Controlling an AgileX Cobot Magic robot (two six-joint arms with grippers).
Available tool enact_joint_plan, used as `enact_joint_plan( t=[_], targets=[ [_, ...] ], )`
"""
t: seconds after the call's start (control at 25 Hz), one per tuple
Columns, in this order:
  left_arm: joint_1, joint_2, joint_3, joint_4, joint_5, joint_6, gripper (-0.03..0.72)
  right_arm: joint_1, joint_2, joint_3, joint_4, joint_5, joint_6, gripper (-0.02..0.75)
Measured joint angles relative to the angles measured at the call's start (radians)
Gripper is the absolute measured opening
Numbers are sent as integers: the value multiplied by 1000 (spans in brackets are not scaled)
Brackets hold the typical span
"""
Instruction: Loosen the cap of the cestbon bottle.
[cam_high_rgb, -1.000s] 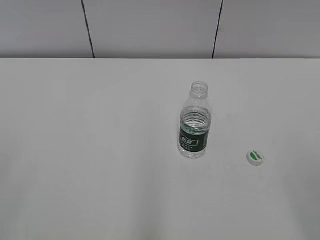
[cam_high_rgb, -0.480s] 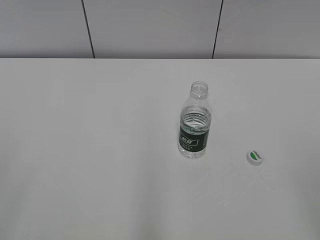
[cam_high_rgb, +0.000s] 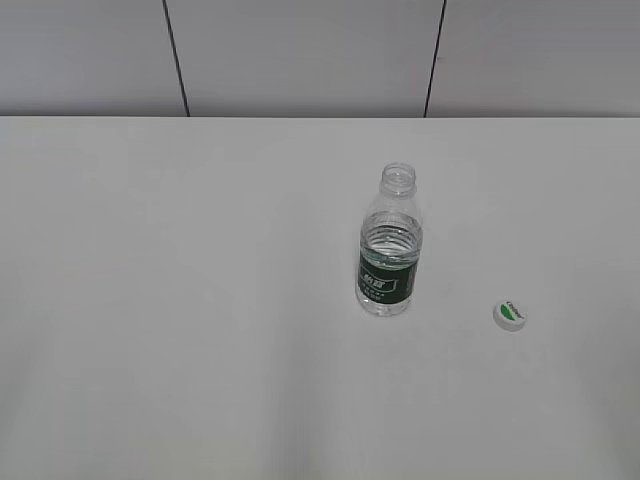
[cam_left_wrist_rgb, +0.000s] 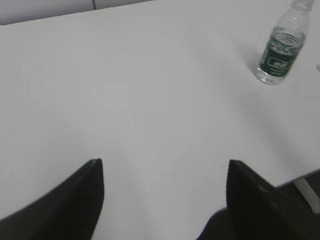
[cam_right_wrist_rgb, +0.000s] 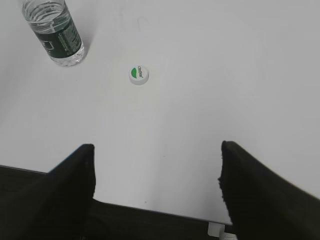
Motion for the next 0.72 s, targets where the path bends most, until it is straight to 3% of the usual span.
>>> enact_joint_plan(
  t=[0.36, 0.52, 0.72],
  targets=[
    [303, -92, 0, 0, 1, 0, 578, -1, -3, 0, 7, 0, 0, 588],
    [352, -92, 0, 0, 1, 0, 578, -11, -5, 0, 9, 0, 1, 588],
    [357, -92, 0, -2, 1, 0, 554, -113, -5, 0, 10, 0, 1, 588]
  ],
)
